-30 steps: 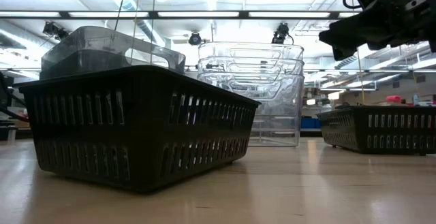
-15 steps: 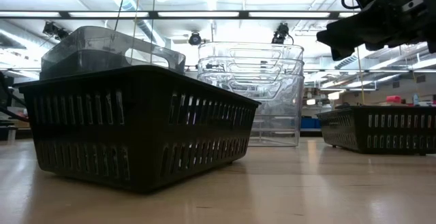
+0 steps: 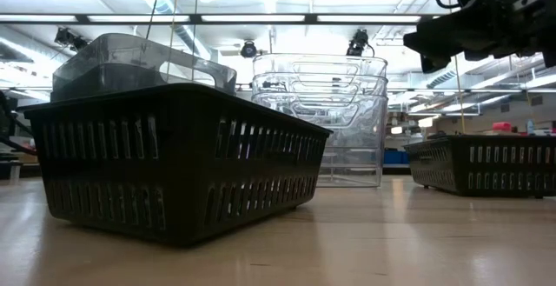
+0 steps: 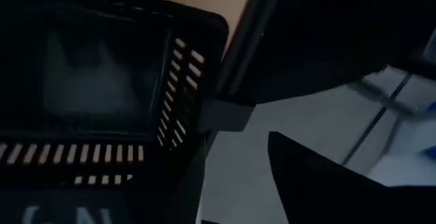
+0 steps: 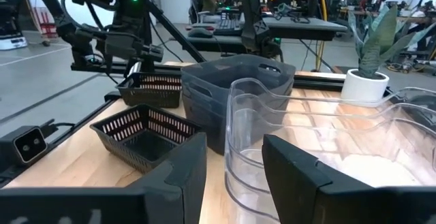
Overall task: Stack baskets by color
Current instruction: Stack the left black basket on the middle black basket
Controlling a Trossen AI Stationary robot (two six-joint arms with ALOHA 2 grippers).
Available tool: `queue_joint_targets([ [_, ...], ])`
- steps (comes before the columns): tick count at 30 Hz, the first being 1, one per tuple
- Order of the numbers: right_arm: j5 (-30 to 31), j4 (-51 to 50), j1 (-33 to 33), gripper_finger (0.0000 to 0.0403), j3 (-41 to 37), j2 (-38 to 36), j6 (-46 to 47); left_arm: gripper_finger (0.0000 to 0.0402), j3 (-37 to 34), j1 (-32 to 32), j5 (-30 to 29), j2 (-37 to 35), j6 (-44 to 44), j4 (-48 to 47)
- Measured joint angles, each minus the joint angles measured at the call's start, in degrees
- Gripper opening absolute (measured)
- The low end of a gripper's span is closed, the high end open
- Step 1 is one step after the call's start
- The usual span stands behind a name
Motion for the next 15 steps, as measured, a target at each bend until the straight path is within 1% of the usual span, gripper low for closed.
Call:
queue_joint_targets([
  [3, 0.00, 0.05, 0.00, 0.0148, 0.00, 0.00, -0.27, 0.0160, 0.00, -1.09, -0.99, 0.00, 4.50, -0.51],
  [8, 0.02, 0.31, 0.00, 0.0148, 0.00, 0.00, -0.66, 0.0146, 0.00, -2.08, -5.19, 0.00, 8.75, -1.87],
  [15, -0.12, 0.29, -0.71, 0.0148, 0.00, 0.00, -0.57, 0.0123, 0.21, -1.53, -5.53, 0.00, 9.38, -2.06],
])
